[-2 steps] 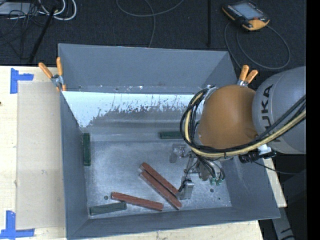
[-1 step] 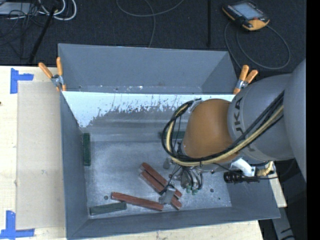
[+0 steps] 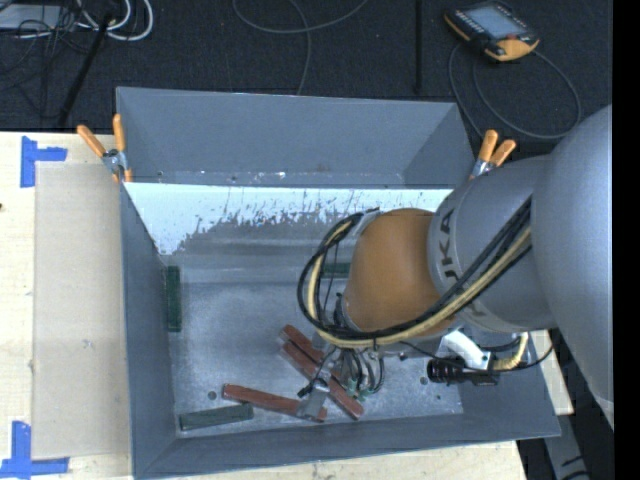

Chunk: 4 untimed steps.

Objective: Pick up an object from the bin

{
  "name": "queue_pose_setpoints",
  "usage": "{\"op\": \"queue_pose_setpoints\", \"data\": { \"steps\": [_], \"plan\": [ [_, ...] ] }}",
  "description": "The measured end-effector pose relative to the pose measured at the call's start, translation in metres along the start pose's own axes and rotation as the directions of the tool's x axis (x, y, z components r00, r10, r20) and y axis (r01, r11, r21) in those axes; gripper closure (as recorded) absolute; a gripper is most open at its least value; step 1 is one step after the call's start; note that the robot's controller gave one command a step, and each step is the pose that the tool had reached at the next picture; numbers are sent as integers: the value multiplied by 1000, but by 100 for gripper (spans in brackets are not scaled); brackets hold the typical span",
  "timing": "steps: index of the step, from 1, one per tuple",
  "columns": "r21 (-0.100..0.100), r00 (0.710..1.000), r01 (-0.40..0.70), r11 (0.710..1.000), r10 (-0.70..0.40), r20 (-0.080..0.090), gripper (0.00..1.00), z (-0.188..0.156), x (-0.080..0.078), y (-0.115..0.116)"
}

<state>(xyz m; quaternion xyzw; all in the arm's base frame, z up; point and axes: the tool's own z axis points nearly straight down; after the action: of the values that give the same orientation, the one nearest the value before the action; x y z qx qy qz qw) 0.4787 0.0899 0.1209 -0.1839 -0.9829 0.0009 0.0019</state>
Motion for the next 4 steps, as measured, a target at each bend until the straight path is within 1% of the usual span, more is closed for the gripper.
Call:
{"op": "queue_pose_setpoints", "data": {
  "steps": [1,2,3,4],
  "plan": [
    [-1,962,272,962,-272,3,0,-6,10,18],
    [-2,999,53,999,-53,2,0,52,28,62],
    [-1,1000,13,1000,-13,2,100,51,11,52],
    [-1,1000,13,1000,-13,2,100,51,11,52]
  ]
}}
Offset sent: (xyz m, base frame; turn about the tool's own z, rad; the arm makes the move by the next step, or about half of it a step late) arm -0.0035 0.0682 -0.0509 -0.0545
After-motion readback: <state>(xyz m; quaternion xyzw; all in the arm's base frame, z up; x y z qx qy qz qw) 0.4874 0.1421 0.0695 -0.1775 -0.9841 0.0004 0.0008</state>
